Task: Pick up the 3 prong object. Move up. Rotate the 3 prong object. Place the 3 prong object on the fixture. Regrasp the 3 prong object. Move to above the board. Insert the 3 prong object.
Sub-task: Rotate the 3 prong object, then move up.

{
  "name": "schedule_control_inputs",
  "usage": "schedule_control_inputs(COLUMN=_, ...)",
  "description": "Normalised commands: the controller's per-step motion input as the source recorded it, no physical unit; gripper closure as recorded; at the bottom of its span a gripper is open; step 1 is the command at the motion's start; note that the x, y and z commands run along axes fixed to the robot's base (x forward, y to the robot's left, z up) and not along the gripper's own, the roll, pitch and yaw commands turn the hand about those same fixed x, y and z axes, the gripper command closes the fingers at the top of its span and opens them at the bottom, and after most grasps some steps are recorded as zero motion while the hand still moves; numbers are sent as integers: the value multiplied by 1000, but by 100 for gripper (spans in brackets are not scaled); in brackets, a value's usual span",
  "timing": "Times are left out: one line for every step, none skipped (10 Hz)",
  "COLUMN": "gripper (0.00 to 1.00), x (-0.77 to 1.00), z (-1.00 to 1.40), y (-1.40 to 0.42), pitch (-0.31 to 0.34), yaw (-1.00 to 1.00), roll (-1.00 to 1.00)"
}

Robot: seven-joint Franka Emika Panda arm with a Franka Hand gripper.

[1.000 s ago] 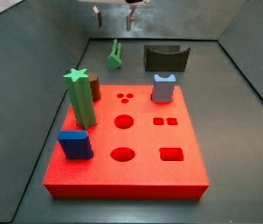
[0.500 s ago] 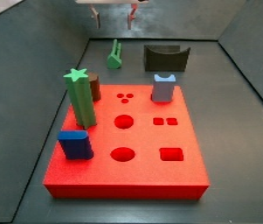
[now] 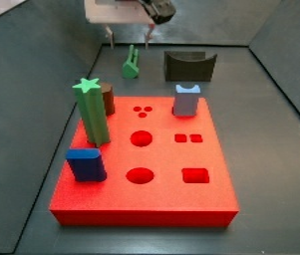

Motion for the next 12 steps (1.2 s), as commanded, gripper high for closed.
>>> schedule_control_inputs(gripper=0, x=44, z=-970, y=9, pitch=-24, yaw=-15, roll=-9)
schedule_control_inputs(gripper=0, x=42, z=-829, y=8, pitch=-24, yaw=-12, roll=-12)
schedule_control_inputs(gripper=0, x=43, z=-735, y=8, pitch=-28, yaw=-10, roll=-13)
schedule_control_inputs(gripper=0, x=40, z=-557, y=8, pitch=-26, yaw=-5, roll=-16)
schedule_control_inputs(gripper=0, x=42, z=-427, y=9, pitch=-29, yaw=-2, roll=-18)
schedule_control_inputs(gripper=0, x=38, z=-262, y=7, pitch=-34, yaw=1, roll=-21)
schedule_control_inputs(gripper=100, x=0, z=0, y=0, pitch=0, yaw=0, roll=0)
schedule_control_inputs(gripper=100, x=0, z=833, y=0, pitch=0, yaw=0, roll=0)
schedule_control_inputs(gripper=100, x=-17, z=806, y=-3, pitch=13, yaw=0, roll=-2)
schedule_control_inputs(gripper=100, x=-27, z=745, y=-3, pitch=24, yaw=-1, roll=-3)
schedule_control_inputs(gripper=100, x=-23, z=579, y=1, pitch=39, yaw=-4, roll=-2)
schedule_control_inputs(gripper=100, x=-17, z=435, y=5, pitch=45, yaw=-6, roll=0)
